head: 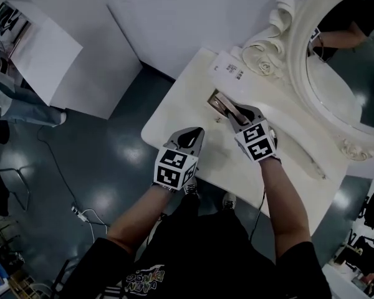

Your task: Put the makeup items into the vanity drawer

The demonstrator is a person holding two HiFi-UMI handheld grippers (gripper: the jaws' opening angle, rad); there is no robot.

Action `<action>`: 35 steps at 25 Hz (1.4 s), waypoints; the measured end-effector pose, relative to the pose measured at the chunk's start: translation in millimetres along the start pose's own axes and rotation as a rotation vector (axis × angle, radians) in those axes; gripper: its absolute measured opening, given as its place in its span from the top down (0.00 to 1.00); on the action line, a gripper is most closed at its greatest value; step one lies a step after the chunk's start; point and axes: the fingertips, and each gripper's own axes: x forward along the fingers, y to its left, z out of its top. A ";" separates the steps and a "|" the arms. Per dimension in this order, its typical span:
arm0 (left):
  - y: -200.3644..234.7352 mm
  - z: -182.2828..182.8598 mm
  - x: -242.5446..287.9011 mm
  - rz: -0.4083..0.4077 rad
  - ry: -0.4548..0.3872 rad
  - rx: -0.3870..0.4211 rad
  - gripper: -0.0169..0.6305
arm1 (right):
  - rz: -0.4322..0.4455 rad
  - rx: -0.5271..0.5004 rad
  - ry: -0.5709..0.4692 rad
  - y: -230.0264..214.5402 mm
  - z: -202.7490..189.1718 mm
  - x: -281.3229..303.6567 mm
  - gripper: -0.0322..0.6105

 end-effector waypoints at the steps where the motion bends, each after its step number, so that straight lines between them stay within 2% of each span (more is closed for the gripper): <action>1: 1.3 -1.2 0.1 0.000 0.002 -0.003 0.98 | 0.000 -0.020 0.014 0.0 -1.1 1.9 0.78; 8: 6.6 -1.7 -0.4 0.003 0.002 -0.008 0.98 | -0.017 -0.131 0.084 -2.7 -2.3 11.9 0.78; 16: 9.0 -4.5 -0.8 0.006 0.011 -0.010 0.98 | -0.010 -0.127 0.057 -1.3 3.8 14.5 0.74; 23: 4.2 -4.4 0.1 -0.004 0.010 -0.005 0.98 | -0.019 -0.100 0.027 -4.5 6.2 -1.1 0.76; 28: 3.5 -6.9 0.3 -0.008 0.012 -0.009 0.97 | -0.032 -0.042 0.018 -3.0 0.1 -18.5 0.83; 35: 1.3 -6.3 -0.2 -0.021 0.010 -0.009 0.98 | -0.057 0.034 0.037 -2.1 -16.6 -35.8 0.84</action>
